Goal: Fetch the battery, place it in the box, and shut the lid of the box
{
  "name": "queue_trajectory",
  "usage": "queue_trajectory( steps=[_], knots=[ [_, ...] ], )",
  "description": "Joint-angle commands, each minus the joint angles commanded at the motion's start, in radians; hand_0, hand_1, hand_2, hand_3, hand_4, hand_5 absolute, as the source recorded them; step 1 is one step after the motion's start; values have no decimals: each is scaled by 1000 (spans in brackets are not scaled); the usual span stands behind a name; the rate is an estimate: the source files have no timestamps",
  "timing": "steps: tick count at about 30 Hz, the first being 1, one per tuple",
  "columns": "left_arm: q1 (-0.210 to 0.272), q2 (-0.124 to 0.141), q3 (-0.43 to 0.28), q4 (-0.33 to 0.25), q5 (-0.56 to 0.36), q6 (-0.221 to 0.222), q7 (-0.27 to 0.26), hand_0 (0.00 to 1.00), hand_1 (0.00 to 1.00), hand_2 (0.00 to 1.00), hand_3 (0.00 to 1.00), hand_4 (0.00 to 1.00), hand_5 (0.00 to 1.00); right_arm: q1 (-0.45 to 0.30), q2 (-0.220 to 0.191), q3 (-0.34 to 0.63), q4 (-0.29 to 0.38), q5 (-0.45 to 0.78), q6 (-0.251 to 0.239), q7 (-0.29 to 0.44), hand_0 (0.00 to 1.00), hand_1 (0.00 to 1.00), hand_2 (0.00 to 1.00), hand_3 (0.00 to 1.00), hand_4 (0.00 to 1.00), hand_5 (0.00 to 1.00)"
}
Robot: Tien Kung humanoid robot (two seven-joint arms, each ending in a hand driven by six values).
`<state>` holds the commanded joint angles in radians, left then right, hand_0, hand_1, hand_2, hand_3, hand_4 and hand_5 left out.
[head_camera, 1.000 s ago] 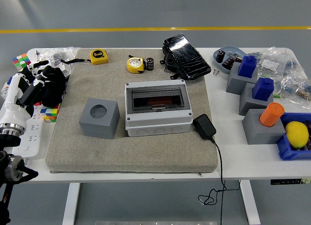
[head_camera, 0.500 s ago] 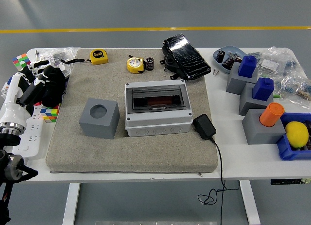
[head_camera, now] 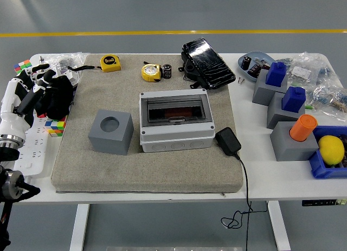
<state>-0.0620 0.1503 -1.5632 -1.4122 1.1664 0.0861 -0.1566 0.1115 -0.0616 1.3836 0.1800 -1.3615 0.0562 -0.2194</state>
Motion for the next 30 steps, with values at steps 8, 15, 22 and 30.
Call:
queue_trajectory(
  steps=[8, 15, 22, 30],
  knots=[
    [-5, -1, -18, -1, 2, 0, -1, 396, 549, 593, 636, 998, 490, 4, 0, -4, 0, 5, -1, 2, 604, 650, 671, 580, 976, 565],
    [-5, -3, -27, 0, 2, 1, -1, 394, 548, 590, 634, 998, 488, 5, 0, -3, 0, 5, 0, 2, 604, 651, 672, 580, 976, 565],
    [-1, -6, -30, 0, 1, 0, -1, 394, 546, 590, 631, 998, 487, 3, -1, -4, 0, 5, 0, 3, 604, 651, 671, 579, 975, 564],
    [0, -5, -28, 0, 2, 0, -1, 393, 544, 588, 633, 998, 486, 1, -1, -5, 0, 2, 1, 2, 603, 651, 672, 580, 975, 565]
  ],
)
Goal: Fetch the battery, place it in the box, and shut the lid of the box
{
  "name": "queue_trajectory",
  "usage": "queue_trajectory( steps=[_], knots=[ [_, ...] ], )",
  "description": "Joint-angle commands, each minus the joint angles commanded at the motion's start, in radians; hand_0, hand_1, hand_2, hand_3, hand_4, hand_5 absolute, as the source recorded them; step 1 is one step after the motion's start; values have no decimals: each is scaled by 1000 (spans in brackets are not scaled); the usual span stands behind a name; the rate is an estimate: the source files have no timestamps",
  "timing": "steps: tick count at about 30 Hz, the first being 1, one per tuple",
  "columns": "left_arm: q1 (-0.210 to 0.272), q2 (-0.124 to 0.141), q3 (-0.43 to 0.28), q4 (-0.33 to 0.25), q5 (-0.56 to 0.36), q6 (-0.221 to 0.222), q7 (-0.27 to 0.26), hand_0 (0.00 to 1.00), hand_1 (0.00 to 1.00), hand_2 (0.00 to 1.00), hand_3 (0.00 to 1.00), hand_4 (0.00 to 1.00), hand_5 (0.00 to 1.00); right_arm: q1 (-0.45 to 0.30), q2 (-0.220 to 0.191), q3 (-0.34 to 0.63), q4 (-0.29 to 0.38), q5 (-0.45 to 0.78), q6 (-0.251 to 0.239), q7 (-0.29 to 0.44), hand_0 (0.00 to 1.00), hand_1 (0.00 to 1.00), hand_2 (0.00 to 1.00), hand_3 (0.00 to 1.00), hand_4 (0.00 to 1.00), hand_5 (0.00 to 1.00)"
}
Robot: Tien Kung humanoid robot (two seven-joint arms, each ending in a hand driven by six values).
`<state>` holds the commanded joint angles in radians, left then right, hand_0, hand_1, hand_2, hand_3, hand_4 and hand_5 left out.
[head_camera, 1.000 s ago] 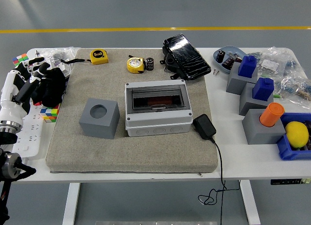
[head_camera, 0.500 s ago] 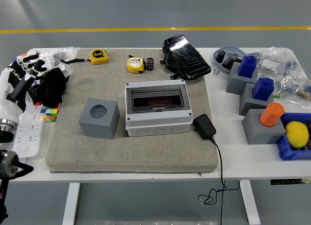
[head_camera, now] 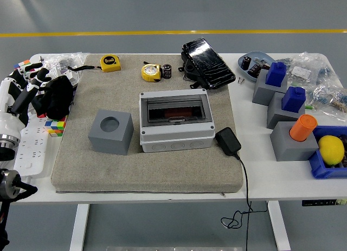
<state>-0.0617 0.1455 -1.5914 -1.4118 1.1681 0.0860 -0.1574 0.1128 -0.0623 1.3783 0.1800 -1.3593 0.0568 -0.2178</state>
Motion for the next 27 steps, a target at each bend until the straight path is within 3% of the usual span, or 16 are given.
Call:
queue_trajectory(
  steps=[27],
  knots=[
    [-11, 11, 3, 0, 6, -2, 2, 393, 543, 583, 629, 998, 483, 5, -4, -2, 0, -3, 1, -1, 604, 650, 672, 579, 975, 564]
  ],
)
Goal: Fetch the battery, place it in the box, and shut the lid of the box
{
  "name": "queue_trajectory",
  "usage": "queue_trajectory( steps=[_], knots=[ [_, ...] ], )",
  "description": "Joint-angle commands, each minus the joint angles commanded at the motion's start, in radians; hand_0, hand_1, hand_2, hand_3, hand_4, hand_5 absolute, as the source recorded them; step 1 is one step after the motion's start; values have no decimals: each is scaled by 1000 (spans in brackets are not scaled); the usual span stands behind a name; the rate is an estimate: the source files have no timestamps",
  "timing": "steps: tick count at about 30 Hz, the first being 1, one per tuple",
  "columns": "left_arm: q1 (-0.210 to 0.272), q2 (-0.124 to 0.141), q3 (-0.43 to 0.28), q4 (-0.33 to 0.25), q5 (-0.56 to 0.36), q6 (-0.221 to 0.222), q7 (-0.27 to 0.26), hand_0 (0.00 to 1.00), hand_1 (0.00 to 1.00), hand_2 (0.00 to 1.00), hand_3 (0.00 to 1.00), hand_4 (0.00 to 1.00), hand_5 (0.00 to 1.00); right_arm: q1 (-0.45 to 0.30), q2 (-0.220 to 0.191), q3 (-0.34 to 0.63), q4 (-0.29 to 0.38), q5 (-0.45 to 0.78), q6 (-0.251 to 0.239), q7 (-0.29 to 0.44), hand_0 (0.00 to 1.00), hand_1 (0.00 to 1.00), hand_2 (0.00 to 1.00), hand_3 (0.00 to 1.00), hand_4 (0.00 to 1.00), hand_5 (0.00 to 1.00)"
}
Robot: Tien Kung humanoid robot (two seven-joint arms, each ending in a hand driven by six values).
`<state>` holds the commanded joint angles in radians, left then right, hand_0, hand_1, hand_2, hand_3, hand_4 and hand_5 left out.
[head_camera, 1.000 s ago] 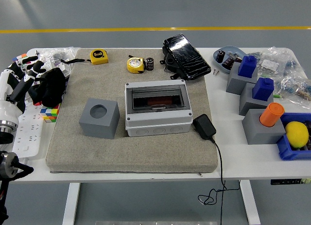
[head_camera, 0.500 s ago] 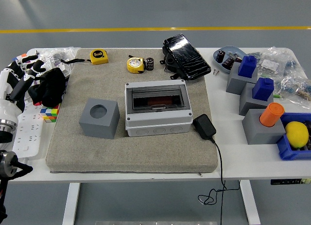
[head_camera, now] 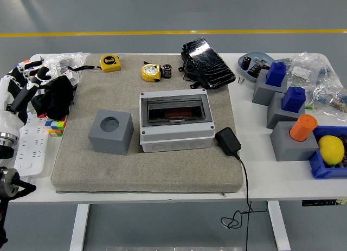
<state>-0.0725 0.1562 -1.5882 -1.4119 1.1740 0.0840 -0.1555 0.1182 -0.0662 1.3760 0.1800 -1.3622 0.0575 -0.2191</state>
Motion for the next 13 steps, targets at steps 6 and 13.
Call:
queue_trajectory(
  steps=[6, 13],
  knots=[
    [0, 0, 0, 1, 2, -2, 1, 393, 542, 584, 628, 998, 483, 0, -1, -3, 0, 6, -1, 2, 604, 651, 672, 579, 975, 564],
    [7, -2, -4, -6, 7, -3, 3, 393, 543, 584, 627, 998, 482, -12, 4, 8, 0, 0, -1, 1, 604, 651, 672, 579, 975, 564]
  ],
)
